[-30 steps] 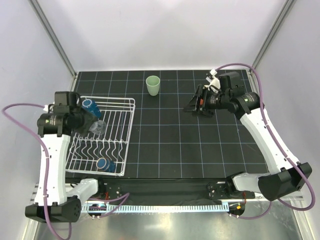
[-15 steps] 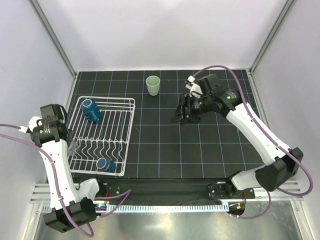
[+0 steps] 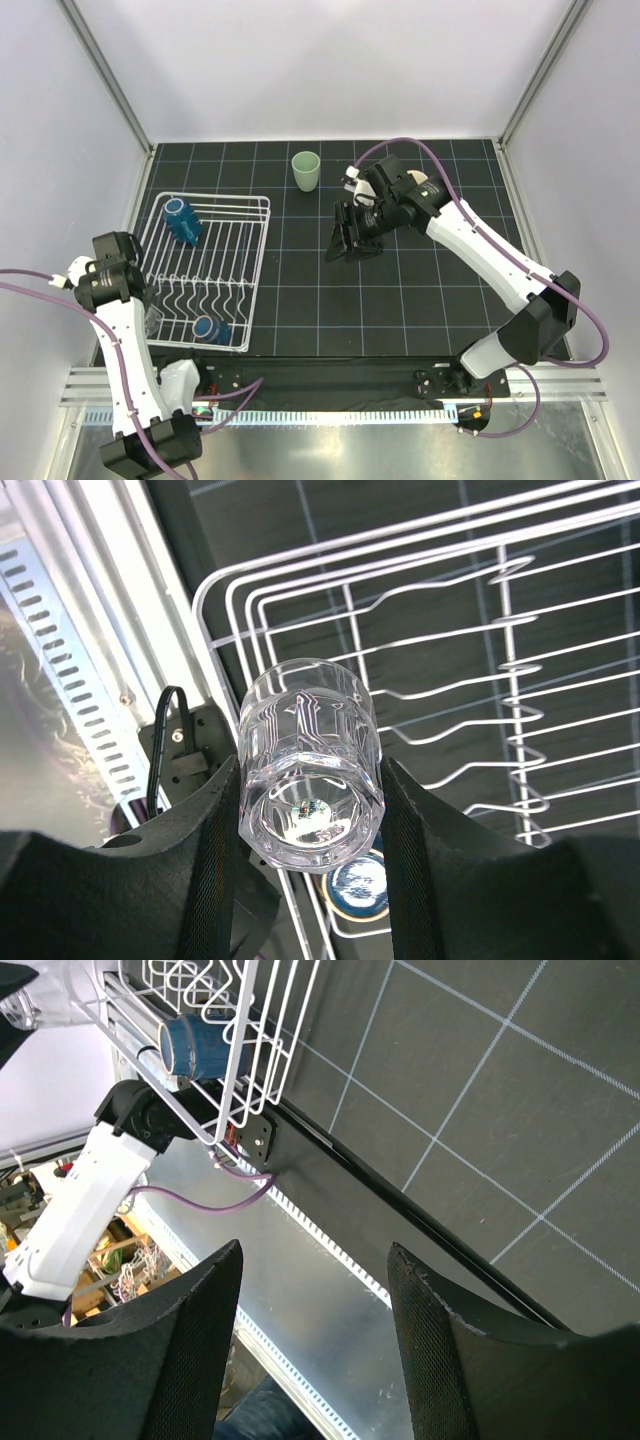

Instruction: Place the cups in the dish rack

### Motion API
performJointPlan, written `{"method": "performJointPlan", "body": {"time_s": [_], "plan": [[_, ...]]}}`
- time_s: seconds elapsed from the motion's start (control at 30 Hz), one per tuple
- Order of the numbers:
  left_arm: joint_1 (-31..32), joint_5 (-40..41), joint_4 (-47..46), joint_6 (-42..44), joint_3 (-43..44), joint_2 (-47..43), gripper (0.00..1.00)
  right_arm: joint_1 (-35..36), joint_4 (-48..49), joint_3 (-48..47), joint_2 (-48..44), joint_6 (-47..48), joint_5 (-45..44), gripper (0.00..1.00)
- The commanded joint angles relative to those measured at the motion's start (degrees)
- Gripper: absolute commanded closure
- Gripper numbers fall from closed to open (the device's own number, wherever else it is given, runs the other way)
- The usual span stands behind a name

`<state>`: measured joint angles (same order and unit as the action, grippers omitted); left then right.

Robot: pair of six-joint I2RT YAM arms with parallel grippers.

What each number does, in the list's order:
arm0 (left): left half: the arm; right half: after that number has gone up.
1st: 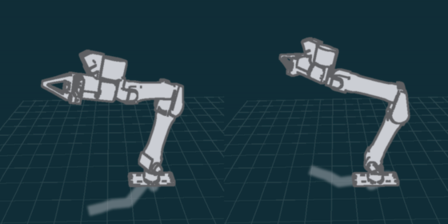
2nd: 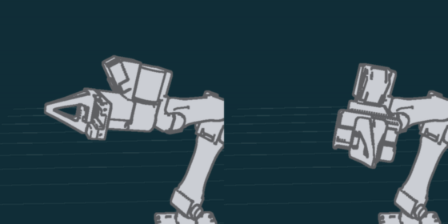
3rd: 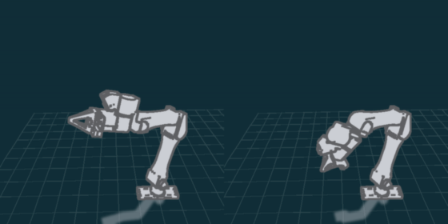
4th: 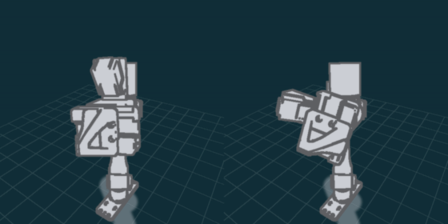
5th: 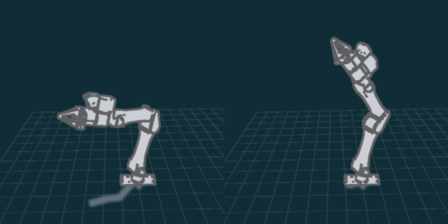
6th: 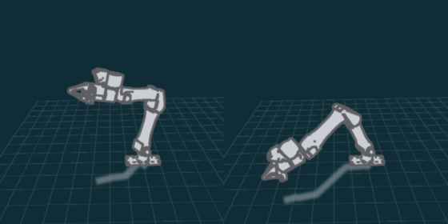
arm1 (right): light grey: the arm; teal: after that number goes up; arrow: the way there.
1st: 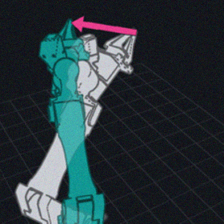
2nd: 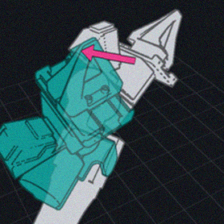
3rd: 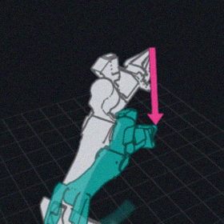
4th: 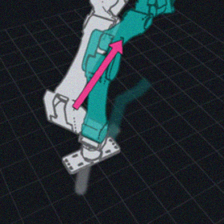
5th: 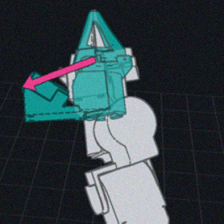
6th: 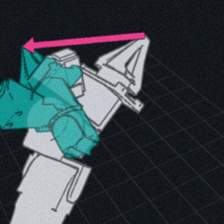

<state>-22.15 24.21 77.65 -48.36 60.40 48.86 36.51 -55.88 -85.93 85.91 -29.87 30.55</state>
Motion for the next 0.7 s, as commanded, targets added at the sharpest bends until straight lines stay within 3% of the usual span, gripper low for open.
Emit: {"method": "performJointPlan", "body": {"time_s": [0.0, 0.67], "plan": [[-0.3, 1.6, 17.6, -0.7, -1.9, -0.7, 1.00, 0.0, -0.3, -2.3, 0.4, 0.0, -0.4, 0.39], [-0.3, 0.8, 12.4, -6.2, -6.2, 1.8, 1.00, 0.0, -1.3, -2.8, 0.0, 1.0, -1.3, 0.39]]}}
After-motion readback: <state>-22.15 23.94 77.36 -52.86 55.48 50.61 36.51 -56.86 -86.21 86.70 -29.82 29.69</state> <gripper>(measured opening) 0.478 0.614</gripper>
